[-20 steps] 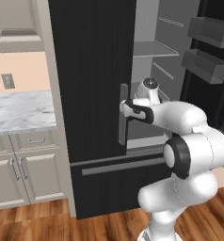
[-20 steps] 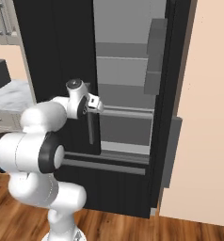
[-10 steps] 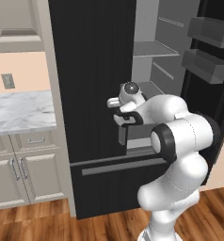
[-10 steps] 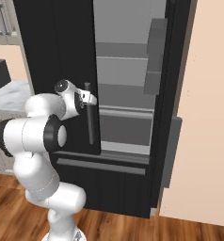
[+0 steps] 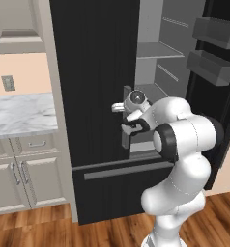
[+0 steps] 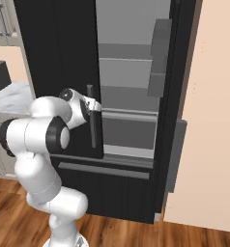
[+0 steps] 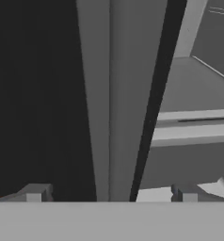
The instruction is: Place one of the steaks on the plate and the other in the bowl. Then place the bowl in the fridge.
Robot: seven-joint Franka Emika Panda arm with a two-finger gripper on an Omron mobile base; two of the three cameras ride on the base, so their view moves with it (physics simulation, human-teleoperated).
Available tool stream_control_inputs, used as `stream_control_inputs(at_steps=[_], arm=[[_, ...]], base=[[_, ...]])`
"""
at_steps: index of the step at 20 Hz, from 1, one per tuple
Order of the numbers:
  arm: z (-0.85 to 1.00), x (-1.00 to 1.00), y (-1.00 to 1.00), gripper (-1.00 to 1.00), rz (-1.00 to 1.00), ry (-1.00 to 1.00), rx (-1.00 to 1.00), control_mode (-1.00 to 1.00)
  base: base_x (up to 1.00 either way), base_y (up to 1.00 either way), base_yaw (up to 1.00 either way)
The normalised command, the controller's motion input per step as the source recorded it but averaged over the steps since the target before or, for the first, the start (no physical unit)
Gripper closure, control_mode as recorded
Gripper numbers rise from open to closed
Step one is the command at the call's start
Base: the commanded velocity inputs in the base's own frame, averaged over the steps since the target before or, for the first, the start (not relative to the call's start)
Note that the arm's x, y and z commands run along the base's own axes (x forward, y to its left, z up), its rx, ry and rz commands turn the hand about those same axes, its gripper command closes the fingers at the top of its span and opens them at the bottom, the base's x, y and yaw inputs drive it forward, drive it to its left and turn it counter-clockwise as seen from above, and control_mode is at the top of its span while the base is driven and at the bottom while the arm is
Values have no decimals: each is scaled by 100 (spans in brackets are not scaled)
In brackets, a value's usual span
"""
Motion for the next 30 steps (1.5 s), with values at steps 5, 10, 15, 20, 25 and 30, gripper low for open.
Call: stream_control_inputs(at_steps=[5,10,15,20,25,30], arm=[[52,5,-10,-100,0,0,21,-100],[10,49,-17,-100,4,5,5,-100],[0,39,-9,100,4,1,0,-100],[0,13,1,100,0,1,0,-100],[7,-17,17,100,-2,1,-4,-100],[54,-44,70,100,-22,11,-20,-100]], base=[[0,0,0],[0,0,0],[0,0,0],[0,0,0],[0,0,0],[0,0,0]])
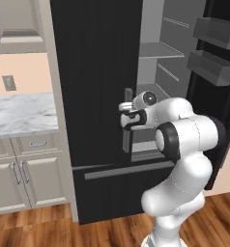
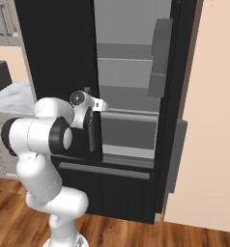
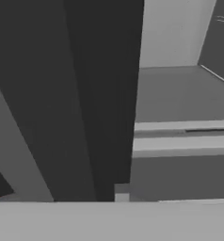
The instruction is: Place one of the steaks on the plate and the other in the bowl. Then place the bowl in the fridge.
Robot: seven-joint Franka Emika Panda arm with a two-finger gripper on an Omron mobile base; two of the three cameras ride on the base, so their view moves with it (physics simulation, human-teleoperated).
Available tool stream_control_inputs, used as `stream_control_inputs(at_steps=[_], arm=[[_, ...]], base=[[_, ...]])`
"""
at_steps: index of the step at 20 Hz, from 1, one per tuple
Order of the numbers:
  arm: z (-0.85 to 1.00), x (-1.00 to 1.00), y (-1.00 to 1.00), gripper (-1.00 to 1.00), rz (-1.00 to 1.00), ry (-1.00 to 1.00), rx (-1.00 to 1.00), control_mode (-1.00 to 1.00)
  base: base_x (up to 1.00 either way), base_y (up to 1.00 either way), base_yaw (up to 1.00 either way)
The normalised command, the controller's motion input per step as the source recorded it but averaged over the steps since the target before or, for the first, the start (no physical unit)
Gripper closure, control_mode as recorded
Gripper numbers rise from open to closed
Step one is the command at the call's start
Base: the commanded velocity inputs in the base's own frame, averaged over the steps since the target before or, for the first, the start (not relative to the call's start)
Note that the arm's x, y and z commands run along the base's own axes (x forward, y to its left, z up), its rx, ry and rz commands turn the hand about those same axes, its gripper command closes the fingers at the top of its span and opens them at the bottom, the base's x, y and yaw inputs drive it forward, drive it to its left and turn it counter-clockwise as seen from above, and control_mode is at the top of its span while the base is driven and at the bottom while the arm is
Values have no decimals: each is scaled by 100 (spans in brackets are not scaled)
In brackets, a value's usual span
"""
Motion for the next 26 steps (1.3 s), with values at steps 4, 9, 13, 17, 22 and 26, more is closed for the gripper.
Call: stream_control_inputs(at_steps=[4,9,13,17,22,26], arm=[[46,-17,97,100,-30,15,-17,-100],[50,-49,100,100,-37,11,-4,-100],[38,-59,100,100,-35,18,0,-100],[17,-42,100,100,-38,25,0,-100],[-2,-17,94,100,-34,13,1,-100],[-6,-8,36,100,-11,0,0,-100]], base=[[0,0,0],[0,0,0],[0,0,0],[0,0,0],[0,0,0],[0,0,0]])
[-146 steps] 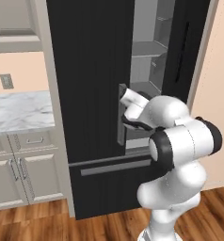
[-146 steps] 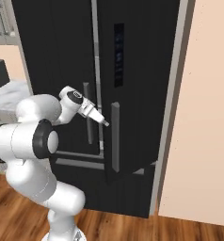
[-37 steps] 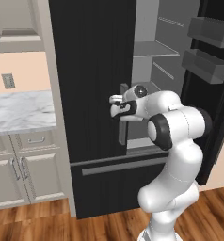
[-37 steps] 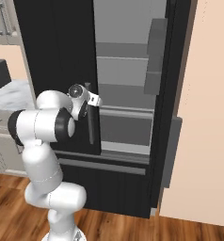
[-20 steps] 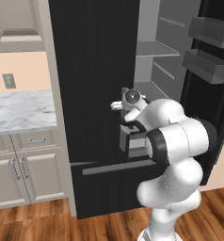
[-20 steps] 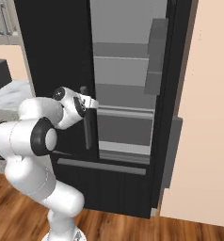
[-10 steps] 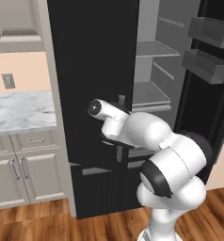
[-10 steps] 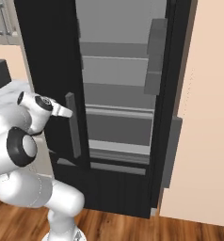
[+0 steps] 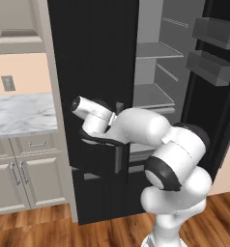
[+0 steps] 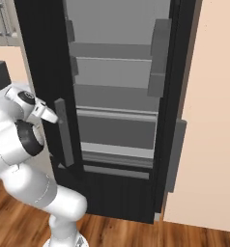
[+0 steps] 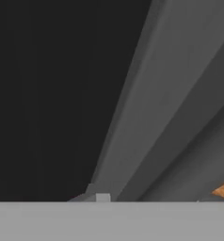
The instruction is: Place one of the steaks on the plate and the other in the bowl. Then place the bowl in the fridge.
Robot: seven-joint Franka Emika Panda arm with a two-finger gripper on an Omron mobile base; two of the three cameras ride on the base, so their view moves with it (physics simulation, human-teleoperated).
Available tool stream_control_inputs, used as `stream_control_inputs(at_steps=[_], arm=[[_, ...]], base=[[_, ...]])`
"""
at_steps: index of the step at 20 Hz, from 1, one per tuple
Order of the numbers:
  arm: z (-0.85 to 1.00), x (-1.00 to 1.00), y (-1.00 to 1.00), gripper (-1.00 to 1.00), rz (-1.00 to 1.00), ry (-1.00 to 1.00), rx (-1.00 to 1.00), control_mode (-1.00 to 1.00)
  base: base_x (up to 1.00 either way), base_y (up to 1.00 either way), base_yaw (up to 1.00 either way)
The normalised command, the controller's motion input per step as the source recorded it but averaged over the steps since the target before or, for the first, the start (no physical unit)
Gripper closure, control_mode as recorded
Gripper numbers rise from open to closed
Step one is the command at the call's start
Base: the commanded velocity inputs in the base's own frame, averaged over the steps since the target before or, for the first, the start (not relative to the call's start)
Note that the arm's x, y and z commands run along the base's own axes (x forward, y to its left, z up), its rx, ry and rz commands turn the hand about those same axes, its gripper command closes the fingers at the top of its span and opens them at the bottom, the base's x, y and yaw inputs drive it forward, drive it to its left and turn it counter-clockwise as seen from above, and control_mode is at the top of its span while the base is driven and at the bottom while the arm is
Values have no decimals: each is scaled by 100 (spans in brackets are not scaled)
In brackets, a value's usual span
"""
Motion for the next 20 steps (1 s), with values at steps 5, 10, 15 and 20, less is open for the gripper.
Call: stream_control_inputs(at_steps=[5,10,15,20], arm=[[-2,0,0,-100,-1,0,1,-100],[0,-23,16,-100,-1,-1,0,-100],[-1,-35,57,-100,0,-1,0,-100],[-13,-71,-36,-100,2,-5,11,-100]], base=[[0,0,0],[0,0,0],[0,0,0],[0,0,0]])
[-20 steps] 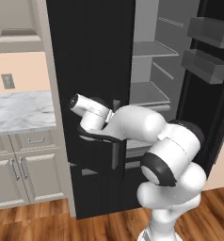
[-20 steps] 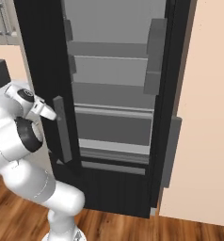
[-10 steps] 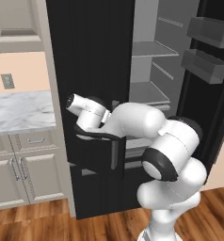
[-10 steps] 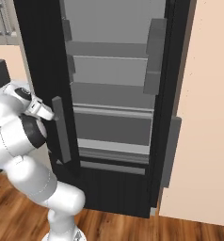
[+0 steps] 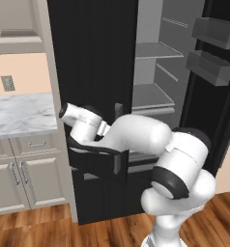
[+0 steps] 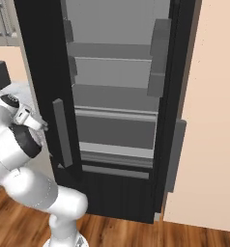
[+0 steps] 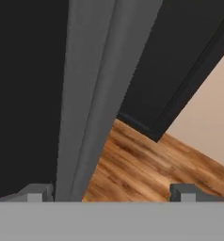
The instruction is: Place one of the steaks on the plate and the other in the bowl. Then place the bowl in the fridge.
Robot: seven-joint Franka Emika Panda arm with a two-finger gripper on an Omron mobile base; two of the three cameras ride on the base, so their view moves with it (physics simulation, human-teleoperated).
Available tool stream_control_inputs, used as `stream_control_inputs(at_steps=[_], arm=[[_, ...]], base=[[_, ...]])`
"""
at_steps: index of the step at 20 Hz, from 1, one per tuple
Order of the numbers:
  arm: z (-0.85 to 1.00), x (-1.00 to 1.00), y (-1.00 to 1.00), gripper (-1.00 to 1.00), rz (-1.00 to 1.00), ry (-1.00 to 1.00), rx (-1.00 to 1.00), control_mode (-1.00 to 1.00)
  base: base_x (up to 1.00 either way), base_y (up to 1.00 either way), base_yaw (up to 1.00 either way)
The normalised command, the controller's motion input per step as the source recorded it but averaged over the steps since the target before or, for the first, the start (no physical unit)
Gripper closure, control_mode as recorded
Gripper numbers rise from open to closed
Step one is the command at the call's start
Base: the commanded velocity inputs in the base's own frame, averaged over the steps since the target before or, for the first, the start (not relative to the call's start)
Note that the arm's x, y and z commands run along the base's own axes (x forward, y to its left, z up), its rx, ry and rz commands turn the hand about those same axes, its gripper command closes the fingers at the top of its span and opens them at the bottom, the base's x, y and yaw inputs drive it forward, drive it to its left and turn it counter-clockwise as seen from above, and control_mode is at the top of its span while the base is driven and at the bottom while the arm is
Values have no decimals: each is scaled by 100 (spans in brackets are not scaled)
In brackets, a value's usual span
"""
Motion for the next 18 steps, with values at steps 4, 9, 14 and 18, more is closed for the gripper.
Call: stream_control_inputs(at_steps=[4,9,14,18], arm=[[37,-100,-98,-100,22,-26,35,-100],[18,-76,-100,-100,18,-24,72,-100],[23,-13,-100,-100,0,-9,83,-100],[-2,28,-100,-100,0,-3,91,-100]], base=[[0,0,0],[0,0,0],[0,0,0],[0,0,0]])
